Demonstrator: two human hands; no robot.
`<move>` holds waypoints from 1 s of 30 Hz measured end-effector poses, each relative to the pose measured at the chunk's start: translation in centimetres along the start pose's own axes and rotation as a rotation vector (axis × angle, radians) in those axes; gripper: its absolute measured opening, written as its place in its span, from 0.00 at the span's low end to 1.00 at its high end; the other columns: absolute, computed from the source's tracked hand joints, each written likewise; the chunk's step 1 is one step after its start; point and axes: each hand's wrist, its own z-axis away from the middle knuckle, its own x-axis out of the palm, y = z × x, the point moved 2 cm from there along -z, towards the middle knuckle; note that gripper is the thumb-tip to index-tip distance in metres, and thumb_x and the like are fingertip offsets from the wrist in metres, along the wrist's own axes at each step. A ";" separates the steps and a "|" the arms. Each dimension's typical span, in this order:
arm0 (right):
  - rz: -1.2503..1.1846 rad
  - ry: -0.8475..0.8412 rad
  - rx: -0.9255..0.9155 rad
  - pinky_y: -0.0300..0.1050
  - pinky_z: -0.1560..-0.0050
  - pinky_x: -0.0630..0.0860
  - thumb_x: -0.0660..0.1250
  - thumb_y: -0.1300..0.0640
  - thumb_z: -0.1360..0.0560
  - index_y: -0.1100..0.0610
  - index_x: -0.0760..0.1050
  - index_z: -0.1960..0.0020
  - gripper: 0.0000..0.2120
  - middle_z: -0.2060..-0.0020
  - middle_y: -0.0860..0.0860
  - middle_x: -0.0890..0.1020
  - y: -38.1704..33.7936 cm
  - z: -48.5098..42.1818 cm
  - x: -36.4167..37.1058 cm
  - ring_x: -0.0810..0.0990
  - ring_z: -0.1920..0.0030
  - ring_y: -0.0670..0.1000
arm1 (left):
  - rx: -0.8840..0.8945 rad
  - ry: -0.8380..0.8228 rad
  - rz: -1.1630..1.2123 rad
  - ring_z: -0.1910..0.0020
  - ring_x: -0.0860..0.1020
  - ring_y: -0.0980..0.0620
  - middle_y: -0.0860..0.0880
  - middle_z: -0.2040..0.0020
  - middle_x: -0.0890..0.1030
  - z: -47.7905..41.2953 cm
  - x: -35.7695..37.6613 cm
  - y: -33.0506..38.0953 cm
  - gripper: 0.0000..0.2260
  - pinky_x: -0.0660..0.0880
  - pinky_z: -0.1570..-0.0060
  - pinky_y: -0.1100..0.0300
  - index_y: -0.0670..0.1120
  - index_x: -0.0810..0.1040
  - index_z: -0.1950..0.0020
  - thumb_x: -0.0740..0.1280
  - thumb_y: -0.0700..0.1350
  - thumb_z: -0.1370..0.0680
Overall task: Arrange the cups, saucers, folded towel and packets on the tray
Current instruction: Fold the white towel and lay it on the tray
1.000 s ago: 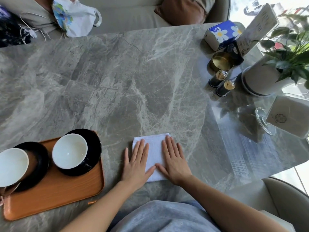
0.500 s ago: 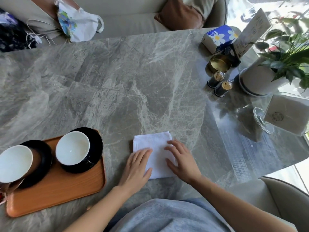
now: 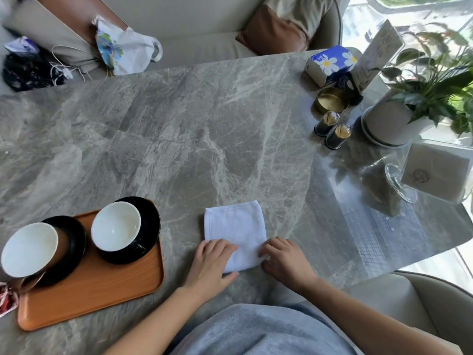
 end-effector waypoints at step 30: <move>-0.249 0.022 0.085 0.42 0.60 0.74 0.65 0.55 0.23 0.51 0.77 0.47 0.07 0.54 0.46 0.84 0.0 0.2 -1.8 0.81 0.57 0.48 | -0.077 -0.092 0.377 0.60 0.76 0.52 0.55 0.55 0.77 1.2 -1.8 -0.8 0.10 0.68 0.66 0.58 0.58 0.65 0.43 0.58 0.49 0.24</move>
